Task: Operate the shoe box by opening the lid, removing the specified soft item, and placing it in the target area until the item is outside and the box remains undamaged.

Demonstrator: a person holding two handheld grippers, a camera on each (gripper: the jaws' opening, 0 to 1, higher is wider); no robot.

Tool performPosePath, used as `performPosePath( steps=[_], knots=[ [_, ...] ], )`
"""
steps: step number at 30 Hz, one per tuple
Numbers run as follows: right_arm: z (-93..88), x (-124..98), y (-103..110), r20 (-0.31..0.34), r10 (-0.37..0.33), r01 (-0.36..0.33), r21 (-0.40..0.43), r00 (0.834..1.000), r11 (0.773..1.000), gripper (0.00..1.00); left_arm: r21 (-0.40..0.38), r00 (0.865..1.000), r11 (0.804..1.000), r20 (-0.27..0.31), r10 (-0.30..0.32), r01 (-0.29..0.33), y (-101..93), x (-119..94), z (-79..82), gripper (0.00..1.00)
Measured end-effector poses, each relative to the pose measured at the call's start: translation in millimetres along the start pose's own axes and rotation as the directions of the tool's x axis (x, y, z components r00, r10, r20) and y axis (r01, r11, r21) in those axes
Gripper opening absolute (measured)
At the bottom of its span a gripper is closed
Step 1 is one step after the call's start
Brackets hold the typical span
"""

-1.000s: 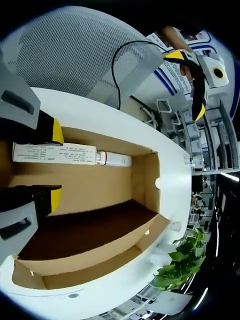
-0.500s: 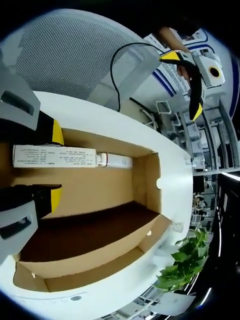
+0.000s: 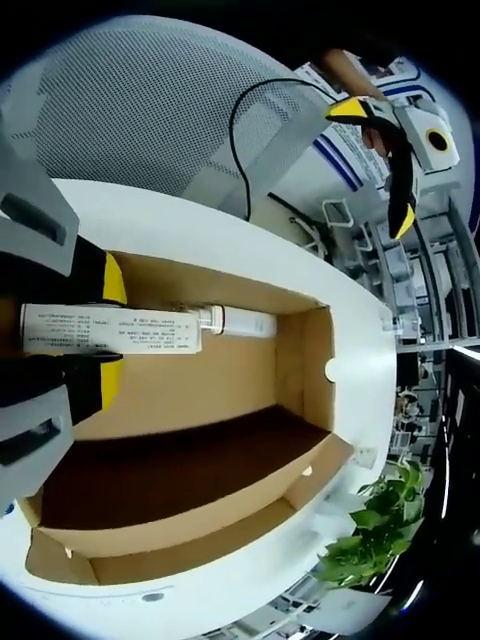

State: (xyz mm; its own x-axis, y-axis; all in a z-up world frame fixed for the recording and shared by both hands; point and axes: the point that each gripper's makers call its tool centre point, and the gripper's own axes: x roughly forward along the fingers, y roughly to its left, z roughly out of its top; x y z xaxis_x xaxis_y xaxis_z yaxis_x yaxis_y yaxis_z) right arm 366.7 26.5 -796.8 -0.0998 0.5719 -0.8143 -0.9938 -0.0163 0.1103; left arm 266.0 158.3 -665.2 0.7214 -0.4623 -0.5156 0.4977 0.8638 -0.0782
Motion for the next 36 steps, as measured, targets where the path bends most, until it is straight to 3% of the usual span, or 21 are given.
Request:
performPosePath(
  steps=[13,25,36],
  knots=[
    [26.3,-30,-6,0.080,-0.048,0.050,-0.030,0.996,0.998,0.13,0.012,1.000,1.000,-0.008,-0.010,0.010,-1.0,2,-1.0,0.79],
    [47.4,-86,-11,0.145,-0.065,0.075,-0.065,0.987,0.995,0.13,0.019,1.000,1.000,-0.016,-0.022,0.023,-4.7,5,-0.4,0.79],
    [43.5,-137,-16,0.154,-0.092,0.109,-0.103,0.984,0.989,0.13,0.037,0.999,0.998,-0.025,-0.040,0.041,-10.8,10,2.5,0.79]
  ],
)
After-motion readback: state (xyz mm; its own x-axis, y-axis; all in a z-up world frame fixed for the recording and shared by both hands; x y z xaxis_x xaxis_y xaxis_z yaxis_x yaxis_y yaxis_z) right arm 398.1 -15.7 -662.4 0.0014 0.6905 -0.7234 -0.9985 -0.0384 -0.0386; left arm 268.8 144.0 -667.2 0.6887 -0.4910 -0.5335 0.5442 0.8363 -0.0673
